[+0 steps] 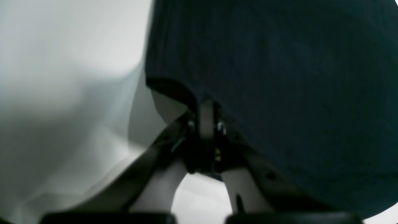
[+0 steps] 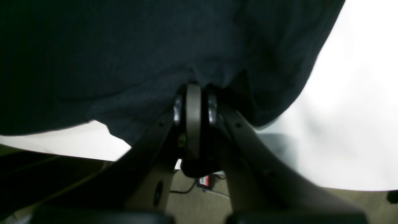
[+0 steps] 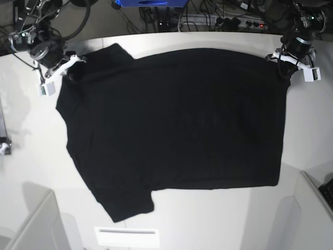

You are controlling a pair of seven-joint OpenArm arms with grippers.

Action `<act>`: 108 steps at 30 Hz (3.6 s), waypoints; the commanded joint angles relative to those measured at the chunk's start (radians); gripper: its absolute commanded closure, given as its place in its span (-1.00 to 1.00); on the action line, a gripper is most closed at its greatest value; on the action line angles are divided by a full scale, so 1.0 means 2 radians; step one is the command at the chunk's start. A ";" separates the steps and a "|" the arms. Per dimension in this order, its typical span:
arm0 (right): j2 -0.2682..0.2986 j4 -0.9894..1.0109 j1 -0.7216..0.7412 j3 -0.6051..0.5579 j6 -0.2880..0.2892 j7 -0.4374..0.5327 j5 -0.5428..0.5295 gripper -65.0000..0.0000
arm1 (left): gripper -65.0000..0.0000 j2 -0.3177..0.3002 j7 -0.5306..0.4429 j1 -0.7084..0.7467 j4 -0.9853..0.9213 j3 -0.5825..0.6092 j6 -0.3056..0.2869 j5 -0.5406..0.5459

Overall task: Fold the T-shirt properly
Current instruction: 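Lift the shoulders with both grippers and drag the shirt toward the robot, then pull the held shoulders further toward the robot, flattening the shirt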

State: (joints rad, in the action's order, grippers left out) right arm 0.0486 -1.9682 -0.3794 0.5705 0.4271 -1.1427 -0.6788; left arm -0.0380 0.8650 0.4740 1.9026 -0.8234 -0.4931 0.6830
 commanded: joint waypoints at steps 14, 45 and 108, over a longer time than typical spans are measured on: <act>0.007 0.067 0.133 -0.002 -0.041 -0.026 -0.008 1.00 | 1.00 -0.017 -0.007 -0.059 0.005 0.053 0.098 0.007; 0.034 0.243 0.277 -0.058 -0.042 -0.006 -0.008 1.00 | 1.00 -0.024 -0.007 -0.145 -0.066 0.054 0.154 -0.031; -0.076 0.065 0.011 -0.003 -0.182 0.203 -0.013 0.03 | -0.20 0.006 -0.010 -0.134 -0.176 -0.067 0.050 -0.032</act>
State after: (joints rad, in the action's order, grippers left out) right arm -0.1101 -1.8187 -0.3618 0.5629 0.0559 -0.7551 -0.6884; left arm -0.0151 0.8494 0.2073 1.5387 -0.9569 -0.3908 0.6067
